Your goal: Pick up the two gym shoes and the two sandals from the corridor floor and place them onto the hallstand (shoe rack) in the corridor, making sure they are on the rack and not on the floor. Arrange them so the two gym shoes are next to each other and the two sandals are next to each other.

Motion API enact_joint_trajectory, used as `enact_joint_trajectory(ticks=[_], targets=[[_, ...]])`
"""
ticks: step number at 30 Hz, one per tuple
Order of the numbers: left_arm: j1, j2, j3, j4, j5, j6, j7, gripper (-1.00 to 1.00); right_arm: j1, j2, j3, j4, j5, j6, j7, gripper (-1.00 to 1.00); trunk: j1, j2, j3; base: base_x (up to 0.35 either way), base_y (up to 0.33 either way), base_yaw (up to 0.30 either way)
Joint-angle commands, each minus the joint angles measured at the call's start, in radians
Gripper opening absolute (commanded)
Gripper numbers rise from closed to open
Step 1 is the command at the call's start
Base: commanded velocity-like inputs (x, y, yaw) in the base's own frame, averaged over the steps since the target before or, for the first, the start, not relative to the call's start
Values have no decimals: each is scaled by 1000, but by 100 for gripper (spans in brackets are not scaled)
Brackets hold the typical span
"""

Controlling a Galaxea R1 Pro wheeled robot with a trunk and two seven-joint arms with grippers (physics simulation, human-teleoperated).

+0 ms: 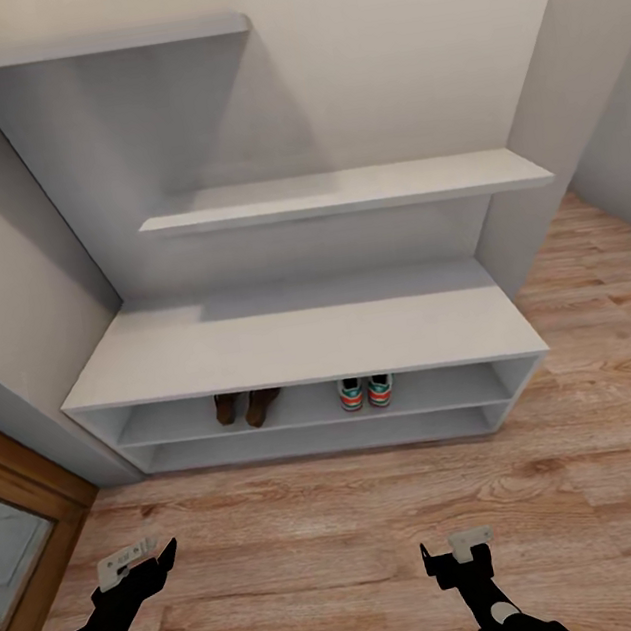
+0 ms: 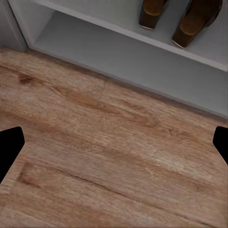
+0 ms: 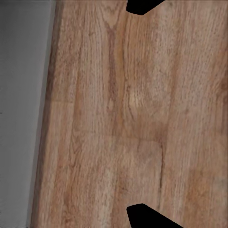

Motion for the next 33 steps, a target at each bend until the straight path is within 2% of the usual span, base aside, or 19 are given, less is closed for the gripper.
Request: enact_joint_trajectory(ticks=[1,9,15,21,33], targets=[[-1,-1,3,-1,-2,6,-7,100,-1,0,9,1,-8,-3,-4,100,-4,7,3,0,0,0],[0,-1,3,5,-1,6,-7,100,-1,0,9,1,-8,-3,-4,100,-35,63,28,0,0,0],[1,-1,3,71,-1,6,-8,100,-1,0,9,1,-8,-3,-4,100,-58,105,46,0,0,0],[1,2,3,174,-4,6,-7,100,-1,0,9,2,-8,-3,-4,100,-81,147,65,0,0,0],[0,5,2,287,-5,5,-8,100,-1,0,9,2,-8,-3,-4,100,-127,231,103,0,0,0]])
